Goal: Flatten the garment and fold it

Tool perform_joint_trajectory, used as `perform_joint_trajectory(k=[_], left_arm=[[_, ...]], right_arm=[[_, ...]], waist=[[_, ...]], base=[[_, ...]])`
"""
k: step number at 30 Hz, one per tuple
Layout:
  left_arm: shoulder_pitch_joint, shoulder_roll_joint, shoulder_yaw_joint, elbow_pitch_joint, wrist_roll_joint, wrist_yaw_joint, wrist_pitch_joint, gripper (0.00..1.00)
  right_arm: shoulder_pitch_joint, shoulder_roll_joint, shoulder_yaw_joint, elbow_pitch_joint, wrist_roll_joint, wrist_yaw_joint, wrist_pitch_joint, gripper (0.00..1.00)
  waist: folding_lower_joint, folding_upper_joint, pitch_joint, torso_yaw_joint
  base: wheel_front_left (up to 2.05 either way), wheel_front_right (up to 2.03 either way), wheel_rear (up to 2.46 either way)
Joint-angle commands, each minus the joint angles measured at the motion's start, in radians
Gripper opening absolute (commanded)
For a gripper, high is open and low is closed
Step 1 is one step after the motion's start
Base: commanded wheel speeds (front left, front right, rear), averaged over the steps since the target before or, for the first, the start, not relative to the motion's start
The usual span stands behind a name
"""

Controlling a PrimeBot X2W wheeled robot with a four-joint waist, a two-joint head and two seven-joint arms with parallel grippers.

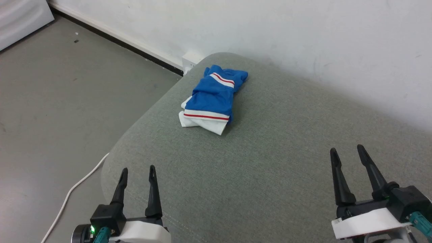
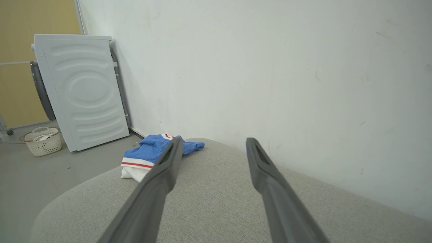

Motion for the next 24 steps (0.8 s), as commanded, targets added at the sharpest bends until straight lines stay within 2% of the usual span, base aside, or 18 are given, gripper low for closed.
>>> perform_joint_trajectory(k=[1, 10, 14, 16, 20, 24], left_arm=[[0.010, -0.001, -0.004, -0.002, -0.006, 0.003, -0.005, 1.00], [-0.010, -0.001, 0.003, -0.012, -0.007, -0.009, -0.005, 1.00], [-0.039, 0.007, -0.009, 0.040, -0.014, -0.069, -0.005, 1.00], [-0.056, 0.009, -0.012, 0.056, -0.015, -0.079, -0.005, 1.00], [-0.142, 0.036, -0.003, 0.109, -0.016, -0.101, -0.001, 1.00], [-0.262, 0.066, -0.003, 0.158, -0.029, -0.138, 0.056, 1.00]], right_arm=[[0.012, 0.003, 0.001, -0.004, 0.006, -0.001, -0.006, 1.00], [0.003, 0.003, -0.011, -0.006, -0.009, -0.001, -0.006, 1.00], [-0.014, 0.003, -0.013, -0.015, -0.029, -0.001, -0.006, 1.00], [-0.018, 0.003, -0.016, -0.017, -0.033, -0.001, -0.006, 1.00], [-0.041, 0.003, -0.012, -0.033, -0.053, -0.001, -0.006, 1.00], [-0.065, -0.015, -0.003, -0.063, -0.059, -0.001, -0.006, 1.00]], waist=[[0.0000, -0.0001, 0.002, -0.002], [0.0000, -0.0001, 0.027, -0.027], [0.0000, -0.0001, 0.072, -0.076], [0.0000, -0.0001, 0.083, -0.087], [0.0000, -0.0001, 0.158, -0.162], [0.0000, -0.0001, 0.250, -0.228]], base=[[0.00, 0.00, 0.00], [0.00, 0.00, 0.00], [0.00, 0.00, 0.00], [0.00, 0.00, 0.00], [0.00, 0.00, 0.00], [0.00, 0.00, 0.00]])
